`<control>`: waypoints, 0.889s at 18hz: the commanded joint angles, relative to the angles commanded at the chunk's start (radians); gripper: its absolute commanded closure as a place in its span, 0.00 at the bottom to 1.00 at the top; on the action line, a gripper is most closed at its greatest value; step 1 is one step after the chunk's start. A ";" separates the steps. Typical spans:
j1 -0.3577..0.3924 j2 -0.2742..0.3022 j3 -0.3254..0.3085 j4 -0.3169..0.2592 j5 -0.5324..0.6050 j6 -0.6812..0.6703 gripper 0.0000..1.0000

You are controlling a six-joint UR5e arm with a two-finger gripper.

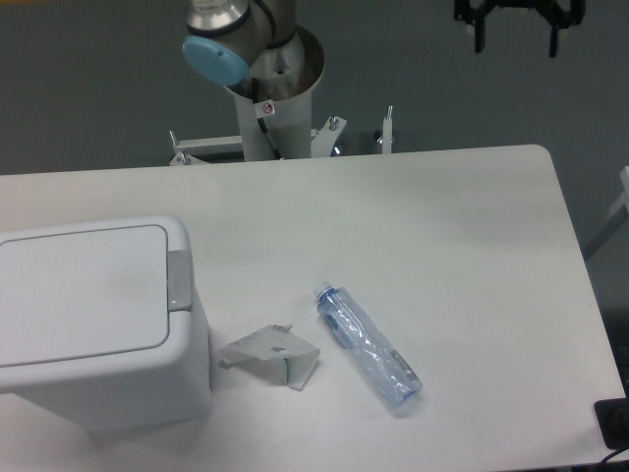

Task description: Open the trash can

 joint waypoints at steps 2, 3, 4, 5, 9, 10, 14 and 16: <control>0.000 0.002 -0.006 0.003 -0.003 0.005 0.00; -0.002 0.003 -0.008 0.002 -0.003 0.002 0.00; -0.002 0.003 -0.005 0.002 -0.006 0.000 0.00; -0.002 0.002 0.000 0.002 -0.008 -0.006 0.00; -0.009 -0.005 -0.005 0.005 -0.069 -0.139 0.00; -0.011 -0.006 -0.009 0.017 -0.105 -0.164 0.00; -0.082 -0.027 -0.012 0.037 -0.129 -0.482 0.00; -0.161 -0.047 -0.012 0.095 -0.124 -0.616 0.00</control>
